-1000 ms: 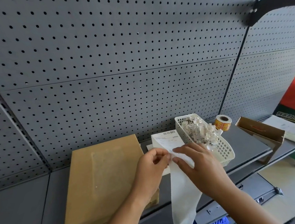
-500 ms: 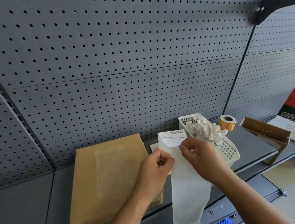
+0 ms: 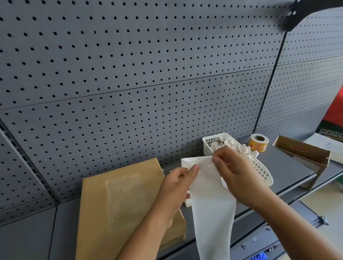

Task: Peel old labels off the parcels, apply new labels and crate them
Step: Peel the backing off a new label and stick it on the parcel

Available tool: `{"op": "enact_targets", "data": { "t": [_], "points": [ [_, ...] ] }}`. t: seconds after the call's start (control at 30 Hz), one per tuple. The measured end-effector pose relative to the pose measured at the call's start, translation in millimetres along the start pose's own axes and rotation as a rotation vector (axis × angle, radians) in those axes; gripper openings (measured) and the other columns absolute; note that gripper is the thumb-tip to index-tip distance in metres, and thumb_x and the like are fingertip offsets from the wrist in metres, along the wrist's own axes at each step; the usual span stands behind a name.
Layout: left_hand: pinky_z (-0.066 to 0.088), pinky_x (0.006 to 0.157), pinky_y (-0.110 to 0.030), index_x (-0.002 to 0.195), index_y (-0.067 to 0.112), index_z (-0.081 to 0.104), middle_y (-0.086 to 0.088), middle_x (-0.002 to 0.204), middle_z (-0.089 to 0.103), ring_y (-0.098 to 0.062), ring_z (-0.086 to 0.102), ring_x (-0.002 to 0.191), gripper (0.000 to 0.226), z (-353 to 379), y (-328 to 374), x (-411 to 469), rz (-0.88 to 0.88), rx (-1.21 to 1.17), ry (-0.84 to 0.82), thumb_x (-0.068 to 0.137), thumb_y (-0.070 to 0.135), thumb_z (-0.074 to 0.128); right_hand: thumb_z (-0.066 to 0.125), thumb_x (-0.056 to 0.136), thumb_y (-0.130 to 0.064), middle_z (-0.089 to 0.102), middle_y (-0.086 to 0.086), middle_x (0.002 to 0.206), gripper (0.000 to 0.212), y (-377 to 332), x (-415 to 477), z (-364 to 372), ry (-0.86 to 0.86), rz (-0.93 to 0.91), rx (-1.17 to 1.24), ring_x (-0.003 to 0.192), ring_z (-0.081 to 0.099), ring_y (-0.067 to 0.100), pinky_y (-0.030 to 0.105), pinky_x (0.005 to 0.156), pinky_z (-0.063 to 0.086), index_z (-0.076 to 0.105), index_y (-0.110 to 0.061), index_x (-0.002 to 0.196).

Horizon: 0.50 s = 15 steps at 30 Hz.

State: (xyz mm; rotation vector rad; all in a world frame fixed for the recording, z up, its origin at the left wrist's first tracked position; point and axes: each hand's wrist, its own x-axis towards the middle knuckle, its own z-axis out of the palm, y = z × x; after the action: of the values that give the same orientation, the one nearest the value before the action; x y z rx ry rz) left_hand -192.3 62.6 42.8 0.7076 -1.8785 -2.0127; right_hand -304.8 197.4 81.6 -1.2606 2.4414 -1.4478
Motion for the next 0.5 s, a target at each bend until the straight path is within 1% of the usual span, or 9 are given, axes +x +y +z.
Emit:
{"op": "enact_targets", "data": {
  "t": [0.07, 0.13, 0.2, 0.27, 0.33, 0.37, 0.43, 0.47, 0.5],
  "points": [
    [0.053, 0.091, -0.044, 0.103, 0.01, 0.07, -0.009, 0.101, 0.076, -0.026, 0.072, 0.094, 0.042, 2.6, 0.0, 5.4, 0.013, -0.009, 0.02, 0.093, 0.05, 0.066, 0.051, 0.1, -0.029, 0.062, -0.01, 0.082, 0.013, 0.1, 0.1, -0.6, 0.001, -0.002, 0.007, 0.074, 0.06, 0.012, 0.032, 0.068, 0.051, 0.055, -0.029, 0.088],
    [0.054, 0.084, -0.044, 0.1, 0.005, 0.07, -0.012, 0.098, 0.076, -0.03, 0.071, 0.089, 0.035, 6.0, -1.0, 9.1, 0.023, -0.01, 0.046, 0.095, 0.039, 0.068, 0.05, 0.101, -0.027, 0.061, -0.011, 0.08, 0.015, 0.0, 1.3, -3.2, 0.029, 0.014, 0.014, 0.07, 0.058, 0.005, 0.021, 0.064, 0.047, 0.054, -0.029, 0.086],
    [0.056, 0.085, -0.047, 0.101, 0.001, 0.069, -0.012, 0.097, 0.076, -0.034, 0.071, 0.093, 0.031, 9.9, -2.7, 11.4, 0.023, 0.011, 0.057, 0.096, 0.031, 0.068, 0.049, 0.102, -0.026, 0.06, -0.007, 0.074, 0.017, -0.7, 3.4, -7.5, 0.083, 0.047, 0.012, 0.062, 0.053, 0.002, 0.017, 0.056, 0.041, 0.052, -0.028, 0.085],
    [0.056, 0.079, -0.045, 0.101, -0.002, 0.067, -0.016, 0.097, 0.074, -0.035, 0.071, 0.092, 0.034, 12.8, -6.3, 12.4, 0.023, 0.06, 0.058, 0.095, 0.031, 0.068, 0.048, 0.102, -0.026, 0.059, -0.005, 0.074, 0.017, -0.1, 6.3, -12.4, 0.139, 0.08, -0.008, 0.064, 0.052, 0.003, 0.018, 0.055, 0.039, 0.051, -0.027, 0.085],
    [0.055, 0.074, -0.045, 0.095, 0.0, 0.067, -0.016, 0.094, 0.073, -0.033, 0.071, 0.085, 0.036, 14.2, -9.2, 11.4, 0.025, 0.124, 0.068, 0.091, 0.035, 0.069, 0.046, 0.103, -0.026, 0.059, -0.005, 0.076, 0.016, 0.9, 9.7, -17.3, 0.178, 0.101, -0.017, 0.069, 0.052, 0.003, 0.027, 0.059, 0.04, 0.05, -0.027, 0.087],
    [0.054, 0.07, -0.043, 0.091, 0.0, 0.065, -0.014, 0.087, 0.072, -0.03, 0.068, 0.078, 0.036, 13.7, -12.1, 11.3, 0.028, 0.16, 0.077, 0.088, 0.036, 0.068, 0.045, 0.103, -0.026, 0.059, -0.005, 0.078, 0.015, 1.3, 11.5, -20.1, 0.194, 0.111, -0.02, 0.07, 0.052, 0.004, 0.029, 0.06, 0.04, 0.05, -0.027, 0.089],
    [0.042, 0.06, -0.031, 0.081, 0.0, 0.058, -0.006, 0.068, 0.062, -0.019, 0.054, 0.062, 0.033, 12.3, -16.4, 10.6, 0.038, 0.24, 0.106, 0.089, 0.031, 0.067, 0.042, 0.104, -0.027, 0.06, -0.004, 0.08, 0.012, 1.2, 15.5, -27.2, 0.225, 0.13, -0.029, 0.07, 0.053, 0.008, 0.031, 0.059, 0.04, 0.05, -0.024, 0.094],
    [0.038, 0.057, -0.028, 0.077, 0.002, 0.055, 0.0, 0.062, 0.057, -0.015, 0.049, 0.059, 0.03, 11.7, -17.6, 10.2, 0.035, 0.286, 0.123, 0.091, 0.026, 0.066, 0.041, 0.104, -0.027, 0.059, -0.003, 0.08, 0.012, 0.8, 17.8, -31.2, 0.242, 0.134, -0.031, 0.071, 0.054, 0.01, 0.031, 0.059, 0.04, 0.049, -0.023, 0.096],
    [0.037, 0.056, -0.027, 0.075, 0.006, 0.054, 0.003, 0.061, 0.058, -0.015, 0.049, 0.057, 0.026, 11.6, -18.6, 10.5, 0.031, 0.323, 0.133, 0.091, 0.022, 0.066, 0.041, 0.104, -0.026, 0.059, -0.003, 0.081, 0.012, 0.1, 19.8, -35.3, 0.258, 0.132, -0.028, 0.072, 0.054, 0.013, 0.031, 0.059, 0.041, 0.049, -0.022, 0.098]
  ]
}}
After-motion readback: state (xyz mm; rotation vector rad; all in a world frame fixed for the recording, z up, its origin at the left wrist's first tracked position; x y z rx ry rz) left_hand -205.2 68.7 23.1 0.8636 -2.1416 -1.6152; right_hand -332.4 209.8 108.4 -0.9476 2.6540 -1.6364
